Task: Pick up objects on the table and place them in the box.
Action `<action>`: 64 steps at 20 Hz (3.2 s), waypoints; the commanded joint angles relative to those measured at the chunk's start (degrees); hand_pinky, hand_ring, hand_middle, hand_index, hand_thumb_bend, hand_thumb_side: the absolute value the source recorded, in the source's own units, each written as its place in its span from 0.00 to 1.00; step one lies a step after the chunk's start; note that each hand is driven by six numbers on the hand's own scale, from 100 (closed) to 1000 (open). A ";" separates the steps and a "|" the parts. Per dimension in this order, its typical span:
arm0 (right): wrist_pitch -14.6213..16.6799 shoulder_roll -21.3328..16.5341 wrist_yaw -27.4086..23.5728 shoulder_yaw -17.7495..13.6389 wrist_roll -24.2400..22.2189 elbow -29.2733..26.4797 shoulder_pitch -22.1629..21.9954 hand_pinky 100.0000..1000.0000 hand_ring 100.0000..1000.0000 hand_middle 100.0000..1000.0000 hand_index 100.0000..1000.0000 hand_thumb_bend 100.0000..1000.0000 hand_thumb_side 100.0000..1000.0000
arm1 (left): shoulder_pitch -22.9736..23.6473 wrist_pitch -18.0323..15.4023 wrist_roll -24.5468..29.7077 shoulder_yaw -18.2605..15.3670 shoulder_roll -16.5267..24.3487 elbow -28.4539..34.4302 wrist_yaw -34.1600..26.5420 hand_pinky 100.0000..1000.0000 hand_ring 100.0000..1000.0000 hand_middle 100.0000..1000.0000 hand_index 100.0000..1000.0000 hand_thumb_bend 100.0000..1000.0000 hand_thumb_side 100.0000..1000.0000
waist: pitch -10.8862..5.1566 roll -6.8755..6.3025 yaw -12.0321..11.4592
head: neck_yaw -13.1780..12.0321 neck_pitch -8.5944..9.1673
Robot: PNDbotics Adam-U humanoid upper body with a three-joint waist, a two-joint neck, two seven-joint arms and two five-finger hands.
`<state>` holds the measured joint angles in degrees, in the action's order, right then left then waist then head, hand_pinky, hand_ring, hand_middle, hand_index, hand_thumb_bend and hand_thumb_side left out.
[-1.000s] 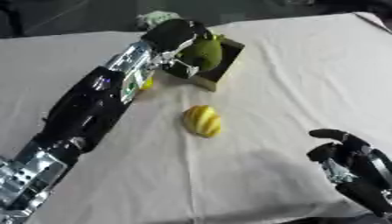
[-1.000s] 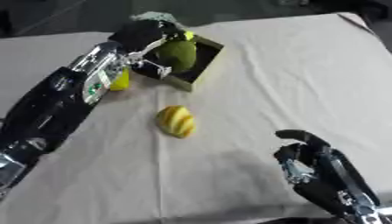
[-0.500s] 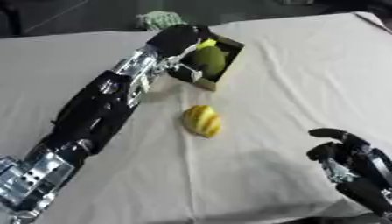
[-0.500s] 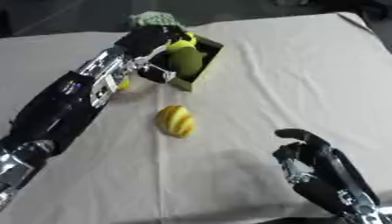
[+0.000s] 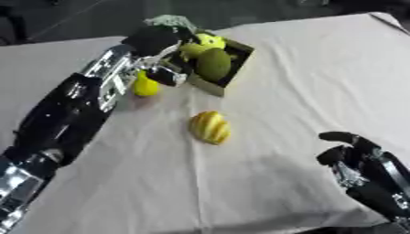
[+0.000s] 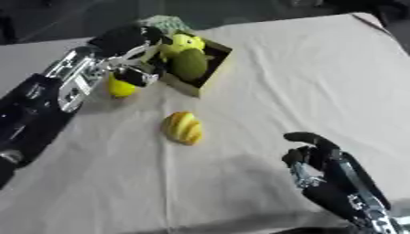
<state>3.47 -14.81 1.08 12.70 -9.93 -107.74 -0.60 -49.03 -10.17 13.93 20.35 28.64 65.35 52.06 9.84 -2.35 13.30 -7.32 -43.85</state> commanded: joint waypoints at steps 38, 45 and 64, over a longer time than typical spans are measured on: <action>-0.01 -0.46 0.38 -0.14 0.17 -0.88 -0.08 0.60 0.57 0.75 0.75 0.00 0.24 | -3.32 7.19 0.25 -4.69 0.16 -0.58 -4.02 0.56 0.41 0.44 0.67 0.00 0.08 | -1.15 0.55 1.03 | -0.28 -0.27; -0.08 -0.38 -0.02 0.23 -0.16 -1.02 0.34 0.60 0.57 0.75 0.75 0.00 0.24 | -4.13 9.36 -6.80 -4.71 -4.07 -3.07 0.61 0.58 0.44 0.47 0.70 0.03 0.07 | -0.67 0.72 2.08 | -1.11 -0.27; -0.17 -0.23 -0.10 0.11 -0.11 -1.26 0.92 0.60 0.57 0.75 0.75 0.00 0.24 | -3.18 12.51 -20.99 -3.41 -7.78 -11.07 6.83 0.78 0.77 0.80 0.92 0.24 0.68 | 0.32 0.81 2.87 | -1.39 -0.27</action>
<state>3.21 -14.81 1.03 13.10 -10.17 -107.75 -0.01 -51.29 2.42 -6.60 16.95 20.12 53.70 59.33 10.91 -1.77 16.18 -8.73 -43.85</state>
